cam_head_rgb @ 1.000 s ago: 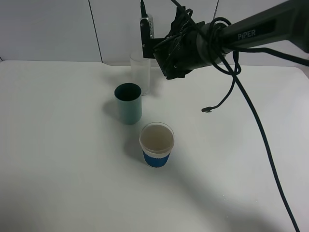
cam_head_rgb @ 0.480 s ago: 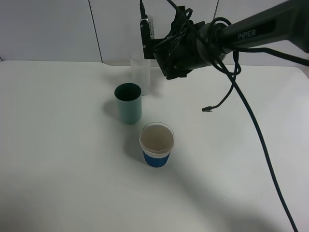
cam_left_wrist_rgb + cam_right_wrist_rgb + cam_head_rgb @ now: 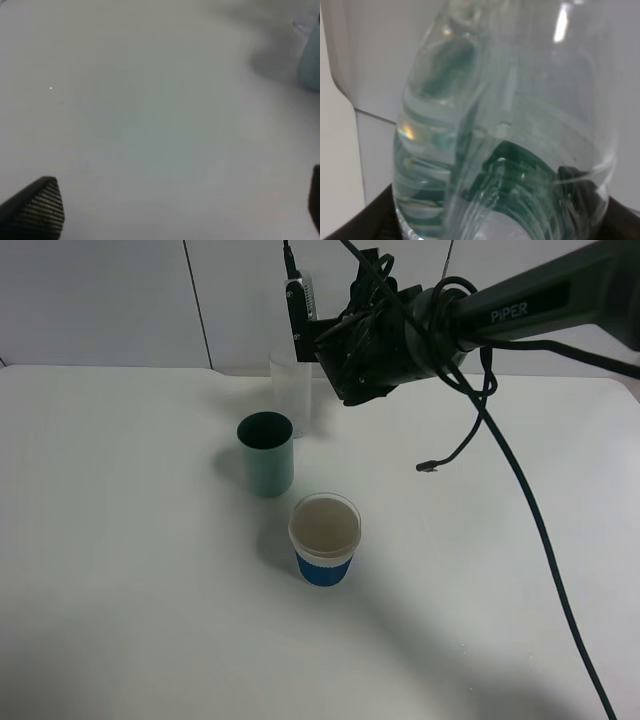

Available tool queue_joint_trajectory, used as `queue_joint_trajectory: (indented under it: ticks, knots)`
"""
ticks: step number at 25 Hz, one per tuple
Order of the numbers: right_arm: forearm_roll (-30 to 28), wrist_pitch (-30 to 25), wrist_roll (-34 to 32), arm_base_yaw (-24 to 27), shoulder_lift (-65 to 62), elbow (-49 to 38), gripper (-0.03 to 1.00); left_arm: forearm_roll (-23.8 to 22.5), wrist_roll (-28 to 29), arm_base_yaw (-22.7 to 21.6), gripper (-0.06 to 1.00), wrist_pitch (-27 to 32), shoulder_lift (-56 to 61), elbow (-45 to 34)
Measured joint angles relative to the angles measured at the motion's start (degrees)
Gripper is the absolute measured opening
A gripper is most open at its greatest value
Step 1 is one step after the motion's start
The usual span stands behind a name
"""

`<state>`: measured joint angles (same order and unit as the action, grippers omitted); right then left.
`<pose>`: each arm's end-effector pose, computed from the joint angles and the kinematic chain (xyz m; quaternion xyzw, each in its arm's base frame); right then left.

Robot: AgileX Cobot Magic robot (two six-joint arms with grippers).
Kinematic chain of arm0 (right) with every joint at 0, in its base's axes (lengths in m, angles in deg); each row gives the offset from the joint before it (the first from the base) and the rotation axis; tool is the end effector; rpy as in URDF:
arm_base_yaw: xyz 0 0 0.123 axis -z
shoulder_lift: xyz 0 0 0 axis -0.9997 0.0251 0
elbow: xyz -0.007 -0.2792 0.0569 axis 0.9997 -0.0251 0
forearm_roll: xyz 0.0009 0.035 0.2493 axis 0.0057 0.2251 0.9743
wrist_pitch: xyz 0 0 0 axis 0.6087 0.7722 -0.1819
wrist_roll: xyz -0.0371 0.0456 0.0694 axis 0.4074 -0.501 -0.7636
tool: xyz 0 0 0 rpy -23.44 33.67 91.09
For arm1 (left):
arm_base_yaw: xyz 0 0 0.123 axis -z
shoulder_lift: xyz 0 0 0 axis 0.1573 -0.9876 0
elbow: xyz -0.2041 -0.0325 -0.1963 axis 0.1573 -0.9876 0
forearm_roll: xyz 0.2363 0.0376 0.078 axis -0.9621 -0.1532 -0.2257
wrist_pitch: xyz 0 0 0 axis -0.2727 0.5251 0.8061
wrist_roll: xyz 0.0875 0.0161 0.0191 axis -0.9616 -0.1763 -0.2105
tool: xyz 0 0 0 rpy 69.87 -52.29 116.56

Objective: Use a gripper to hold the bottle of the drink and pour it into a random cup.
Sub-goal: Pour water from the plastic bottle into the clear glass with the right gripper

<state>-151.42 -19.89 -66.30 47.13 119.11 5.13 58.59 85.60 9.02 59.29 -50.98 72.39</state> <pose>0.3841 0.2452 0.1792 -0.5808 0.5572 -0.5073 0.3080 -0.0069 -0.0039 0.2795 0.0222 0.8495 -0.0106 0.5271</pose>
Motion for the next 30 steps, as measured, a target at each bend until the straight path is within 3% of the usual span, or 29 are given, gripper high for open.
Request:
queue_joint_trajectory:
  ticks: [30]
  knots:
    - [-0.1,-0.4,2.6,0.0,0.0,0.0,0.56,0.0,0.0,0.0,0.99,0.0,0.0,0.0]
